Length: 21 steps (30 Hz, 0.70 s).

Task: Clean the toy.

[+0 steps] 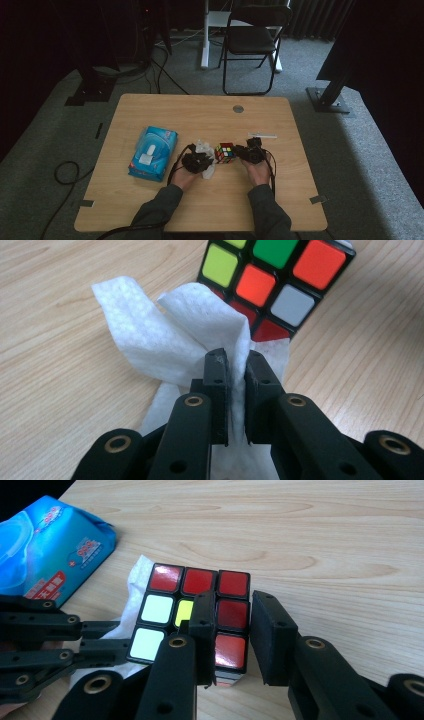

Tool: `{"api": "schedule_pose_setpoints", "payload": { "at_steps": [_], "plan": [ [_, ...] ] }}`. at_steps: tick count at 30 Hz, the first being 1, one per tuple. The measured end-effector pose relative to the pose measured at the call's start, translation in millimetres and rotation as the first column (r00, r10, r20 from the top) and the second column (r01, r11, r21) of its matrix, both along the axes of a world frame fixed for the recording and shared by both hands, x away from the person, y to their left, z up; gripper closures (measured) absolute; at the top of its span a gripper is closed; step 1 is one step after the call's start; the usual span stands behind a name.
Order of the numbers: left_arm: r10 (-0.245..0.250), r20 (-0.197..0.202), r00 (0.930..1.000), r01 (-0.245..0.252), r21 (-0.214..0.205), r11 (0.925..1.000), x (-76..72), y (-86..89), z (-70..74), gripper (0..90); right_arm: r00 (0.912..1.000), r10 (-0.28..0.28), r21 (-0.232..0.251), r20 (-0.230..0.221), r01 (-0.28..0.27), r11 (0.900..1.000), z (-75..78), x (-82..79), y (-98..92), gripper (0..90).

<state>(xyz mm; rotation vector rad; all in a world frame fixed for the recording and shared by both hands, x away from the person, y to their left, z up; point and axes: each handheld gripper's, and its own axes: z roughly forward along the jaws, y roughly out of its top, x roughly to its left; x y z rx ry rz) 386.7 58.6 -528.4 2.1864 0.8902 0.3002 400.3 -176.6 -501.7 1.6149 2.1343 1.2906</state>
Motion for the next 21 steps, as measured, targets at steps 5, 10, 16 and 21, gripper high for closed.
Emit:
{"api": "schedule_pose_setpoints", "payload": {
  "at_steps": [5, 10, 16, 21],
  "plan": [
    [0.004, -0.003, 1.0000, -0.004, -0.005, 1.0000, 1.1, 1.0, -0.2, 82.5, 0.9996, -0.023, -0.060, -0.019, 0.022, 0.9980, -4.9, 2.3, -4.6, 78.1],
    [0.001, 0.000, 1.0000, -0.001, -0.006, 1.0000, 2.5, 0.5, 0.9, 82.5, 0.9991, -0.034, -0.053, -0.025, 0.033, 0.9980, -13.0, 0.9, -5.4, 73.7],
    [0.007, 0.006, 1.0000, -0.007, -0.002, 1.0000, 2.4, 1.9, 1.1, 82.5, 0.9985, -0.055, -0.044, -0.001, 0.055, 0.9975, -7.1, -1.7, -6.4, 68.4],
    [0.022, 0.012, 0.9997, -0.022, -0.006, 0.9997, 5.1, 5.9, 3.9, 82.5, 0.9964, -0.075, -0.015, 0.038, 0.076, 0.9970, 3.4, -4.7, -5.7, 60.4]
  ]
}}
